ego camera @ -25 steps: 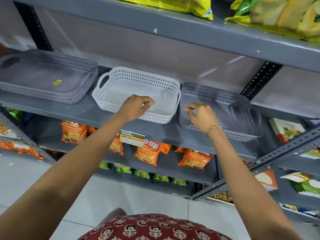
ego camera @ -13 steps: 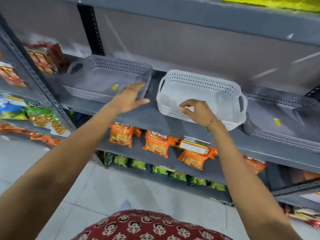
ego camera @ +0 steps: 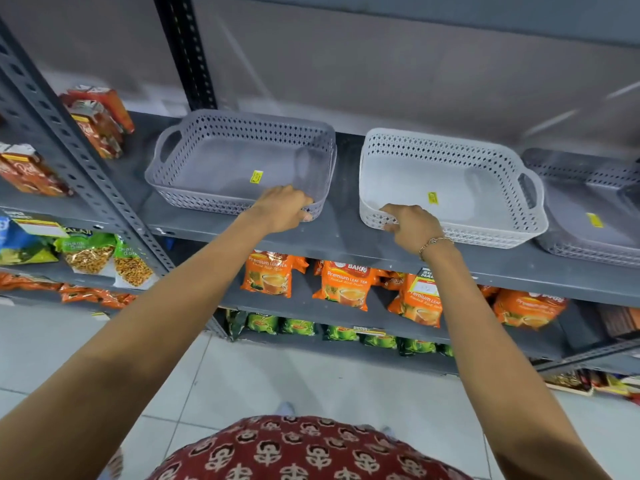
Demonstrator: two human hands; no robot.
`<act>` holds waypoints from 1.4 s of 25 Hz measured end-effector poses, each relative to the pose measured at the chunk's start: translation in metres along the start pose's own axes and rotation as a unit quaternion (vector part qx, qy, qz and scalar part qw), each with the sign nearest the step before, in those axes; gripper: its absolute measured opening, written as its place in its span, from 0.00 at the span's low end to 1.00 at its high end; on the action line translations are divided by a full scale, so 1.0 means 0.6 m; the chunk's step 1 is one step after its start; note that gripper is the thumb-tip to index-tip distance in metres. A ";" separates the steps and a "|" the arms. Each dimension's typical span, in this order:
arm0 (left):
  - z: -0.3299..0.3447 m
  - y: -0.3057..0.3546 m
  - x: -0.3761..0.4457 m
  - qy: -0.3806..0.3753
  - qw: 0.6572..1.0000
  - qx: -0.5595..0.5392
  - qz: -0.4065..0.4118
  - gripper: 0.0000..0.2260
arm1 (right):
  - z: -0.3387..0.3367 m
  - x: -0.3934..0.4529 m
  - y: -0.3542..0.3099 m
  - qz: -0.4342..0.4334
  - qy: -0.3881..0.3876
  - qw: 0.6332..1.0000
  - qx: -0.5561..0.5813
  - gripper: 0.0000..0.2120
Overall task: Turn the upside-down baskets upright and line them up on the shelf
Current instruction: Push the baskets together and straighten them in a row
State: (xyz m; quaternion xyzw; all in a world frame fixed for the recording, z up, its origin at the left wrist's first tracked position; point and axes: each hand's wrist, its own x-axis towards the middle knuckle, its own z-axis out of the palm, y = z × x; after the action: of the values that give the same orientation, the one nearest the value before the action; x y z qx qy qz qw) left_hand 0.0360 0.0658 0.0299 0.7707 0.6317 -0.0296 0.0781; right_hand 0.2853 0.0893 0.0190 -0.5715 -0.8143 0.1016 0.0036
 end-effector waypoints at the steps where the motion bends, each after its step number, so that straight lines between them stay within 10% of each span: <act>1: 0.001 0.004 -0.002 0.004 1.000 0.000 0.009 0.09 | 0.000 -0.001 -0.002 0.004 0.004 1.000 -0.013 0.16; 35: 0.004 0.061 0.020 0.016 0.997 -0.015 0.069 0.04 | -0.001 -0.001 -0.013 0.029 0.017 0.997 -0.069 0.17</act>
State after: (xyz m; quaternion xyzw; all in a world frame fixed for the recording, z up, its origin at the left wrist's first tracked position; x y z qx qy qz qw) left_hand 0.0744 0.0699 0.0291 0.8119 0.5782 -0.0020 0.0812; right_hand 0.2784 0.0866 0.0210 -0.5952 -0.8024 0.0354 -0.0245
